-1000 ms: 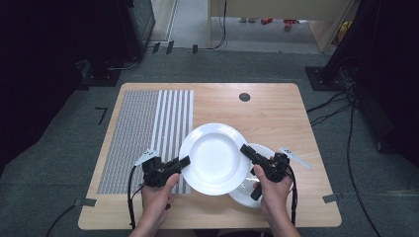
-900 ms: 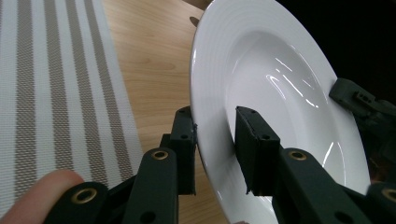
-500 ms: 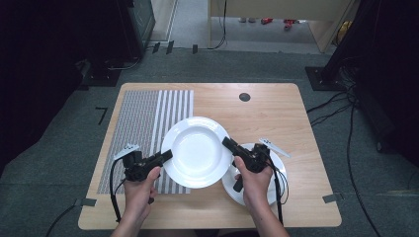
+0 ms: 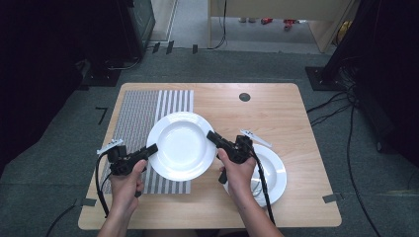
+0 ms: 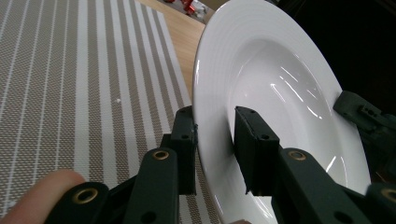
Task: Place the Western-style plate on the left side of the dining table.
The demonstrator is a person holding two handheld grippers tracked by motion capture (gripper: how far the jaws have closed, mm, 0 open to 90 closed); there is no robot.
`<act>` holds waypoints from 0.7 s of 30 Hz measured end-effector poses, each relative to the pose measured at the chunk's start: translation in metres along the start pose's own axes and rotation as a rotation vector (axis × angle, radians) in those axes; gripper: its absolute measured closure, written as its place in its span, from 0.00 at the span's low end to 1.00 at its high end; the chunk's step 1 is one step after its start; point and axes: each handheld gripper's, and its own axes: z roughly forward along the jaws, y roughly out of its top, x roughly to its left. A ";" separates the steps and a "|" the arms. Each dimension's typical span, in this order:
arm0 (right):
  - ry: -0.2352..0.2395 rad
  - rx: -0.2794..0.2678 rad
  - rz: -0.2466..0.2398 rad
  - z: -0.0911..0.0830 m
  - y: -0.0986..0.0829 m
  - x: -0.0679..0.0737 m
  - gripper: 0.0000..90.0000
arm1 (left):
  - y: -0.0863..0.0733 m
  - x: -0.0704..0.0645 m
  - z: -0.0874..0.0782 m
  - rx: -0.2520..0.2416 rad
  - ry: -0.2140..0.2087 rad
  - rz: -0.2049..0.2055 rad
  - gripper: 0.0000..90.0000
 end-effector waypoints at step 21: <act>-0.012 0.051 0.002 0.058 -0.003 0.007 0.90 | 0.025 0.042 0.006 -0.018 0.087 -0.038 0.78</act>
